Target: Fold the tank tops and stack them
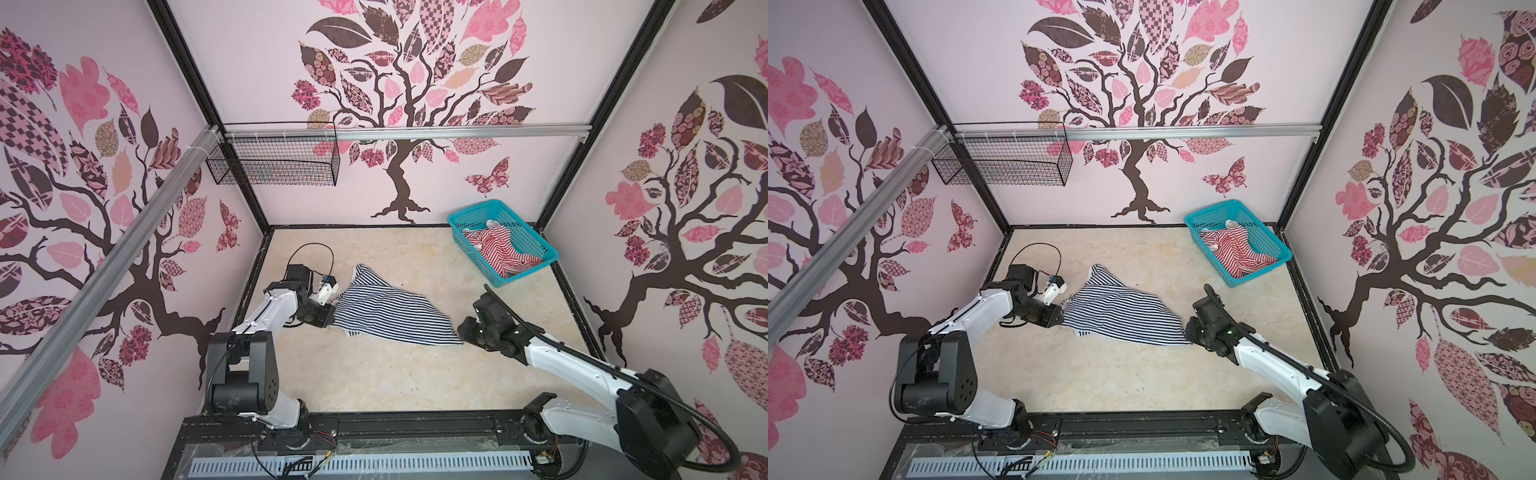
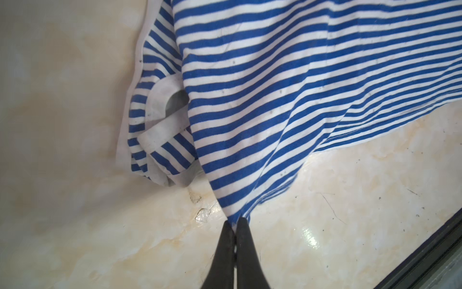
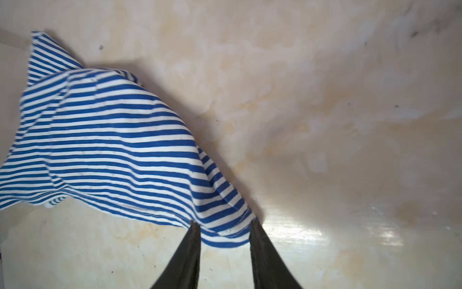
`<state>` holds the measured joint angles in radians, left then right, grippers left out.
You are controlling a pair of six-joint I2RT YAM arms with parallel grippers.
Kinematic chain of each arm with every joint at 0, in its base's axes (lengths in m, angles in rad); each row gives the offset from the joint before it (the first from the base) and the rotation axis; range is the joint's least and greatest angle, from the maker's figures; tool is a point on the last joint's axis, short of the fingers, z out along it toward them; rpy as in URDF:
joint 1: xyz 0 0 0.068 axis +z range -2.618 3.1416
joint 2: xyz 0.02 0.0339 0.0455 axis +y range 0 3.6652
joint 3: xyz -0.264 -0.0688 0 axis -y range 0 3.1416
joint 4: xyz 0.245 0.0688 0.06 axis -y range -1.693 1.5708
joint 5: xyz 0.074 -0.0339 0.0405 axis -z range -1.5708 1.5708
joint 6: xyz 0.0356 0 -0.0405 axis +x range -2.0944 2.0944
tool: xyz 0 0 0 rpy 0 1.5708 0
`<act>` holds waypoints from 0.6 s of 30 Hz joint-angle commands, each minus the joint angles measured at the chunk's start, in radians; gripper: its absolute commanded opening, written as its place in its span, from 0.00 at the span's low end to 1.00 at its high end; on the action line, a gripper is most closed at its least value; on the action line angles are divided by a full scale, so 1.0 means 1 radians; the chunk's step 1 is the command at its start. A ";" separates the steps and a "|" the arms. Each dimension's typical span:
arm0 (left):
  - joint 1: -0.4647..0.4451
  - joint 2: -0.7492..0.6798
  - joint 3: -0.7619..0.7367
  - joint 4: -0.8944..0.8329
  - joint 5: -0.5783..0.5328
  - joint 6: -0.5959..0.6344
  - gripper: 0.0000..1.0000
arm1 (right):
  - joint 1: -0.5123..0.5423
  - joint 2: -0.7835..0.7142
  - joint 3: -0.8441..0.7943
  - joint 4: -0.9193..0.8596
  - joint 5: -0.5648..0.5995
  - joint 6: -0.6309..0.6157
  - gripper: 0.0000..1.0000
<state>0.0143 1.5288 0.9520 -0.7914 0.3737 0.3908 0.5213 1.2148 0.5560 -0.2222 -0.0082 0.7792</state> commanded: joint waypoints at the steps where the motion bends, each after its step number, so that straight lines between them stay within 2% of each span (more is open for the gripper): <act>1: 0.001 0.019 -0.026 0.032 -0.035 0.023 0.00 | -0.003 0.076 0.031 0.021 0.000 0.011 0.32; 6: 0.013 0.024 -0.050 0.051 -0.058 0.035 0.00 | -0.003 0.106 0.041 0.001 0.057 -0.003 0.27; 12: 0.015 0.021 -0.057 0.053 -0.043 0.040 0.00 | -0.003 0.128 0.022 0.022 0.027 -0.008 0.26; 16: 0.015 0.027 -0.052 0.048 -0.027 0.034 0.00 | -0.003 0.173 0.039 0.014 -0.006 -0.021 0.37; 18: 0.015 0.028 -0.051 0.050 -0.025 0.032 0.00 | -0.001 0.196 0.043 0.012 -0.018 -0.029 0.38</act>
<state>0.0238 1.5475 0.9138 -0.7486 0.3271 0.4168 0.5213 1.3731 0.5766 -0.1898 -0.0021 0.7673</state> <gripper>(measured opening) 0.047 0.374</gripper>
